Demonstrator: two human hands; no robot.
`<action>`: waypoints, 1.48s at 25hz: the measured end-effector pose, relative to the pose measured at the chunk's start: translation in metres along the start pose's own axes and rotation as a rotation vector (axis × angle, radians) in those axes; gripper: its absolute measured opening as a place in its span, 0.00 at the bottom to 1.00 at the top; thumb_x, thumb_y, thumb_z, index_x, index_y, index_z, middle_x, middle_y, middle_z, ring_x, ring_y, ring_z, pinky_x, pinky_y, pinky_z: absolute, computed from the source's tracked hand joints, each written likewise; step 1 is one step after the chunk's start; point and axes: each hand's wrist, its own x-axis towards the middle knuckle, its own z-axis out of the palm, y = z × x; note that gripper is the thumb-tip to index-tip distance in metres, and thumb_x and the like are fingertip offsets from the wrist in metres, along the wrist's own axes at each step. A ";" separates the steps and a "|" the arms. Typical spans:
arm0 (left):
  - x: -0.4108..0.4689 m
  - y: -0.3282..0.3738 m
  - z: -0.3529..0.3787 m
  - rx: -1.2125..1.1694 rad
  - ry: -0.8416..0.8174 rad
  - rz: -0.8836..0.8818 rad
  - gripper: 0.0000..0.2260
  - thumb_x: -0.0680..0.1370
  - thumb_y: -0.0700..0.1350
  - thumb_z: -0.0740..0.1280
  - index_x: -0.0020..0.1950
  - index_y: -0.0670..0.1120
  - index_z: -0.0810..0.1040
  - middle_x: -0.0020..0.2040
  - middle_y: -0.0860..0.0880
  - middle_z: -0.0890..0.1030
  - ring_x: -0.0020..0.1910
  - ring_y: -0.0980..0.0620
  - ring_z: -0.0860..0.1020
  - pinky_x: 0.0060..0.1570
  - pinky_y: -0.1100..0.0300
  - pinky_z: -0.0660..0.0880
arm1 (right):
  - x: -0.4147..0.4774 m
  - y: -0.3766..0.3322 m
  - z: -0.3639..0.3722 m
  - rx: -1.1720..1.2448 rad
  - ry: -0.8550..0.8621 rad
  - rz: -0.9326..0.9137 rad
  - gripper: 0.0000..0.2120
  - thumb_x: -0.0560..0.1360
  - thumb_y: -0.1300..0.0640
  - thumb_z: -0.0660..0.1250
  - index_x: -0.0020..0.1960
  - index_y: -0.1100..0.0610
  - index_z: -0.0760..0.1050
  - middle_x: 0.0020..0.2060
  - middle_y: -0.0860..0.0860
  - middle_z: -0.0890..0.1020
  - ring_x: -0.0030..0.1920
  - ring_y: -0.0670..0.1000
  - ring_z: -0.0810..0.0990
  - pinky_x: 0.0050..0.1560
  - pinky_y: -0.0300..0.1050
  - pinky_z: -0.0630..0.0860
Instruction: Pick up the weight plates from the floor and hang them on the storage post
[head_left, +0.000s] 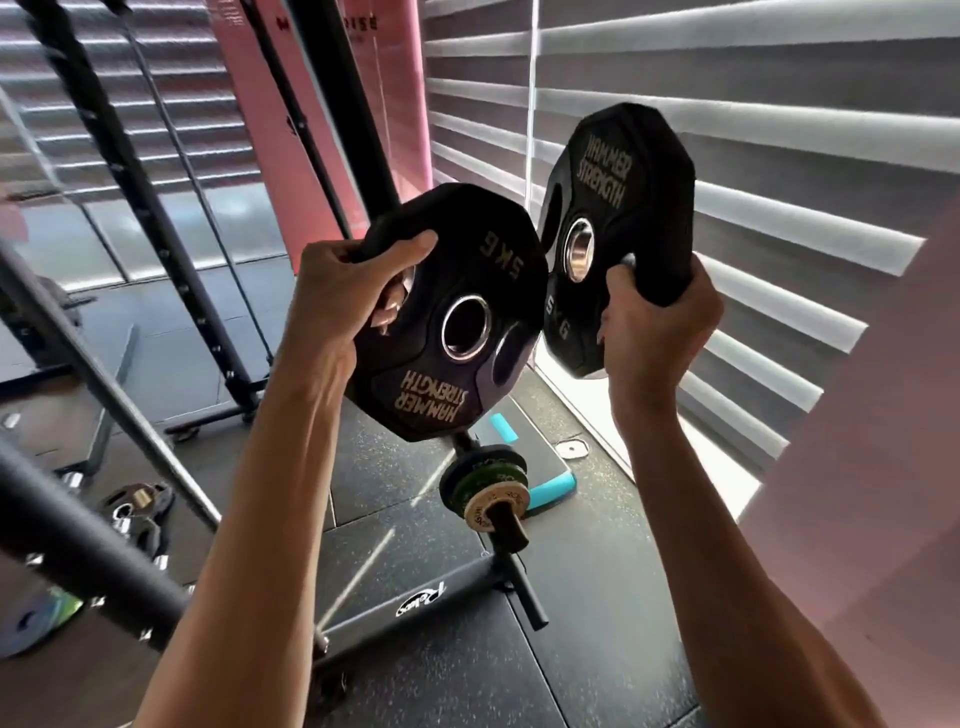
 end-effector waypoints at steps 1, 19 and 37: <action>0.004 -0.001 -0.002 0.007 -0.004 0.000 0.16 0.72 0.48 0.77 0.31 0.43 0.75 0.22 0.50 0.69 0.19 0.54 0.63 0.22 0.63 0.58 | 0.002 0.002 0.003 -0.002 -0.009 0.003 0.26 0.65 0.43 0.69 0.55 0.61 0.80 0.42 0.59 0.86 0.42 0.62 0.86 0.40 0.66 0.82; 0.095 -0.037 -0.020 0.821 0.395 0.587 0.17 0.77 0.52 0.68 0.61 0.43 0.78 0.56 0.44 0.78 0.57 0.50 0.76 0.60 0.58 0.72 | 0.008 0.044 0.015 -0.021 -0.162 0.043 0.05 0.67 0.53 0.72 0.41 0.50 0.78 0.33 0.52 0.83 0.35 0.59 0.83 0.37 0.60 0.83; 0.066 0.035 0.190 0.025 -0.109 0.168 0.28 0.74 0.67 0.66 0.29 0.45 0.68 0.27 0.46 0.69 0.26 0.54 0.70 0.27 0.64 0.67 | 0.070 -0.010 -0.112 0.299 -0.297 0.038 0.13 0.74 0.61 0.65 0.31 0.59 0.70 0.19 0.52 0.69 0.17 0.53 0.64 0.23 0.41 0.64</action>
